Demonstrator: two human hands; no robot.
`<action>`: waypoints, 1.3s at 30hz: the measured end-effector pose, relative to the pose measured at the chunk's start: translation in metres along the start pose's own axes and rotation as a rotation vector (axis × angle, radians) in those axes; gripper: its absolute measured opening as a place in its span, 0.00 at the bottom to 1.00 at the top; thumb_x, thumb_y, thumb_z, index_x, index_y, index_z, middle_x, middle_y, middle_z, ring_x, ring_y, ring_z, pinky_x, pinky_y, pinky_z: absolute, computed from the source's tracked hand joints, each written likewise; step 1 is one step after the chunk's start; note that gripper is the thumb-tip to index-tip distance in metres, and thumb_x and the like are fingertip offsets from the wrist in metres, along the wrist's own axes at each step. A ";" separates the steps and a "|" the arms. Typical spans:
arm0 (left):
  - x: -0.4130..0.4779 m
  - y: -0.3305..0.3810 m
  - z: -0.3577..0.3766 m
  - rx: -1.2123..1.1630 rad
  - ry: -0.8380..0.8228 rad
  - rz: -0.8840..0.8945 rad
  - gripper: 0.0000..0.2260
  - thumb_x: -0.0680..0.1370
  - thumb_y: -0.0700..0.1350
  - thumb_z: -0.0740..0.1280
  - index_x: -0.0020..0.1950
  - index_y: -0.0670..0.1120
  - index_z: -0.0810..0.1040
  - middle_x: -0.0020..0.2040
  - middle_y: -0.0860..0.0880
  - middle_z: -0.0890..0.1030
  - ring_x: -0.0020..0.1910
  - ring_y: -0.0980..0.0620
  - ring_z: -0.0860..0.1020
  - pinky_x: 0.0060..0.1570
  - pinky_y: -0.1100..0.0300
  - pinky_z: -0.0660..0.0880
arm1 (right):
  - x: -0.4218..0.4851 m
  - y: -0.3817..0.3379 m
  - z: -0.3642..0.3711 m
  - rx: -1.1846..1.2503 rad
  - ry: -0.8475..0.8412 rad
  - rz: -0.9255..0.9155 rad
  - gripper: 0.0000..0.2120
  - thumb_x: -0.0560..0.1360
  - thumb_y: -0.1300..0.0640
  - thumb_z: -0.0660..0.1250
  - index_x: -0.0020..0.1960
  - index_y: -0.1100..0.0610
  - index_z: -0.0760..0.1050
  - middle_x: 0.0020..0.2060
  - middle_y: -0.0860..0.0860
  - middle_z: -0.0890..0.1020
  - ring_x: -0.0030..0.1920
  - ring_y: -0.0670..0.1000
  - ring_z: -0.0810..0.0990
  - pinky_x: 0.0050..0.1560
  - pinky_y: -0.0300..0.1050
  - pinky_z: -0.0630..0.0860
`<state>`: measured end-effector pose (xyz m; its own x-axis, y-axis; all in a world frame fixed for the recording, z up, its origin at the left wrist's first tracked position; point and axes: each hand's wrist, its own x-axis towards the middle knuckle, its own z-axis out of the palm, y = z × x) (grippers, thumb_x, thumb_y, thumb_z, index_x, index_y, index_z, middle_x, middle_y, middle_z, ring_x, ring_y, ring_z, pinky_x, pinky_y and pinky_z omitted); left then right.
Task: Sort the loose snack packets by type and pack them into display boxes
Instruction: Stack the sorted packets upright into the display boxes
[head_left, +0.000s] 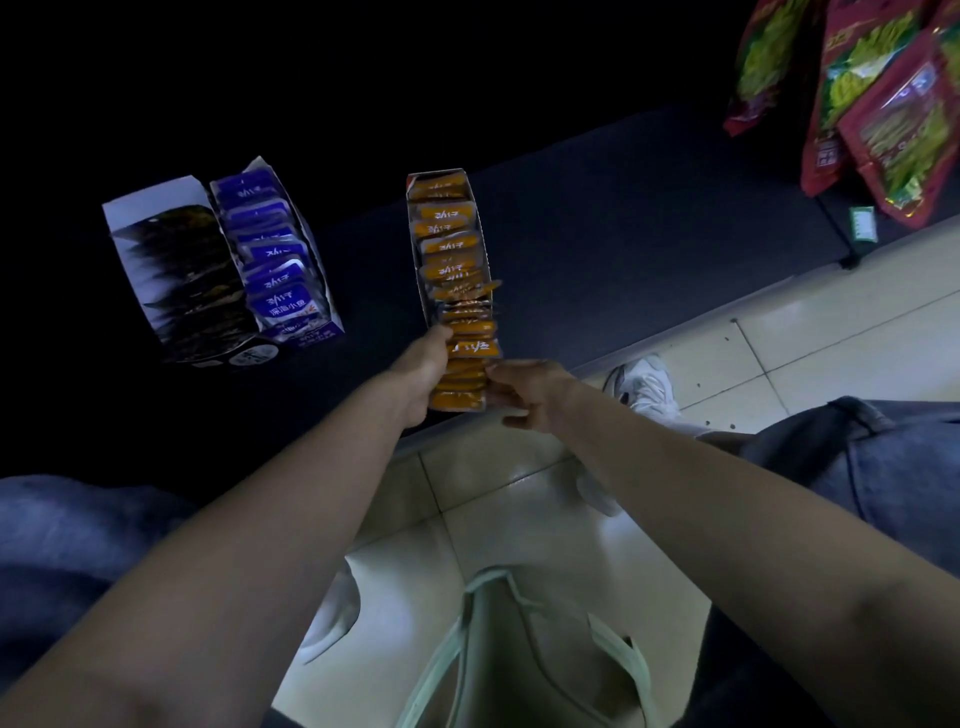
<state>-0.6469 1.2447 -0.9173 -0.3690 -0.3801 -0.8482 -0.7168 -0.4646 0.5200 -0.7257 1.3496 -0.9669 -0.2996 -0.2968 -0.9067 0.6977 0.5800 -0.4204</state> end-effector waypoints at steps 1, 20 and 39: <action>0.000 -0.002 0.000 -0.015 0.002 -0.012 0.16 0.84 0.53 0.52 0.58 0.47 0.75 0.51 0.45 0.80 0.42 0.52 0.77 0.32 0.61 0.70 | 0.002 0.003 0.001 0.035 -0.029 0.009 0.09 0.77 0.58 0.68 0.56 0.55 0.77 0.46 0.55 0.83 0.42 0.51 0.80 0.47 0.49 0.77; 0.006 -0.014 0.005 -0.191 -0.017 -0.041 0.13 0.84 0.50 0.52 0.55 0.47 0.75 0.54 0.42 0.81 0.53 0.46 0.80 0.53 0.51 0.78 | 0.006 0.009 0.009 0.187 -0.049 -0.077 0.17 0.81 0.64 0.59 0.69 0.68 0.66 0.62 0.63 0.77 0.58 0.59 0.79 0.50 0.48 0.78; 0.025 -0.005 -0.008 -0.215 -0.020 -0.006 0.16 0.83 0.54 0.52 0.60 0.48 0.76 0.54 0.43 0.81 0.53 0.43 0.80 0.55 0.41 0.76 | 0.012 -0.032 0.011 -0.075 -0.287 -0.090 0.28 0.78 0.32 0.49 0.65 0.48 0.74 0.55 0.53 0.82 0.54 0.53 0.82 0.49 0.52 0.80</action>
<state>-0.6478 1.2305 -0.9406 -0.3786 -0.3617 -0.8519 -0.5771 -0.6273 0.5228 -0.7447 1.3190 -0.9640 -0.1545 -0.5452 -0.8240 0.6236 0.5931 -0.5093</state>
